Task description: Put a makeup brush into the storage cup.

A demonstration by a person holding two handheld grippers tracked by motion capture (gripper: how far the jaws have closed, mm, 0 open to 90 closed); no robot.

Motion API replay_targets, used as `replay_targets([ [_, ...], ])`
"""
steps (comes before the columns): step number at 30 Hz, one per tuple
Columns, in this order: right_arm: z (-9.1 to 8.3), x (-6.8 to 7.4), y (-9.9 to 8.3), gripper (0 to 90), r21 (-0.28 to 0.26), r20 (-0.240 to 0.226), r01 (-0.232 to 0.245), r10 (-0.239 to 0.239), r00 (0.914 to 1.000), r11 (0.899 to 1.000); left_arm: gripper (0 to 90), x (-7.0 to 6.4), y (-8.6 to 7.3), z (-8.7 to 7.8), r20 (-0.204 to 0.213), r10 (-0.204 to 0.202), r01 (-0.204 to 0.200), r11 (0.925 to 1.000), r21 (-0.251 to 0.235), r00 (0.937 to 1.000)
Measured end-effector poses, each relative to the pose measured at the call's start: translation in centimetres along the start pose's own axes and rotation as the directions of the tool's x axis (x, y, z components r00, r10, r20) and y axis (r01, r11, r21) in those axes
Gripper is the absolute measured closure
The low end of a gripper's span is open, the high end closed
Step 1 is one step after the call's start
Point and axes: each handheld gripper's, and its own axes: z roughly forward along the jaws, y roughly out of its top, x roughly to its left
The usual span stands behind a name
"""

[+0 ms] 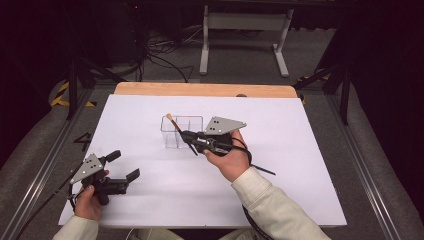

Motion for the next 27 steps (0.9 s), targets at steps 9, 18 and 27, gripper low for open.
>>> replay_targets([
  [9,-0.1,-0.3,-0.4,83.2,-0.071,0.035,-0.020,0.023,0.9991,0.997,0.2,0.0,0.0,0.0,0.000,0.001,-0.001,1.0000,0.001,1.0000],
  [18,0.1,-0.7,-0.6,83.1,-0.150,0.076,-0.034,0.046,0.9961,0.988,0.2,0.0,0.0,0.0,0.003,0.003,-0.003,1.0000,0.001,1.0000],
  [27,0.4,-1.4,-0.5,83.1,-0.200,0.113,-0.035,0.059,0.9918,0.979,0.2,-0.1,0.0,0.1,0.002,0.003,-0.003,1.0000,0.002,1.0000],
])
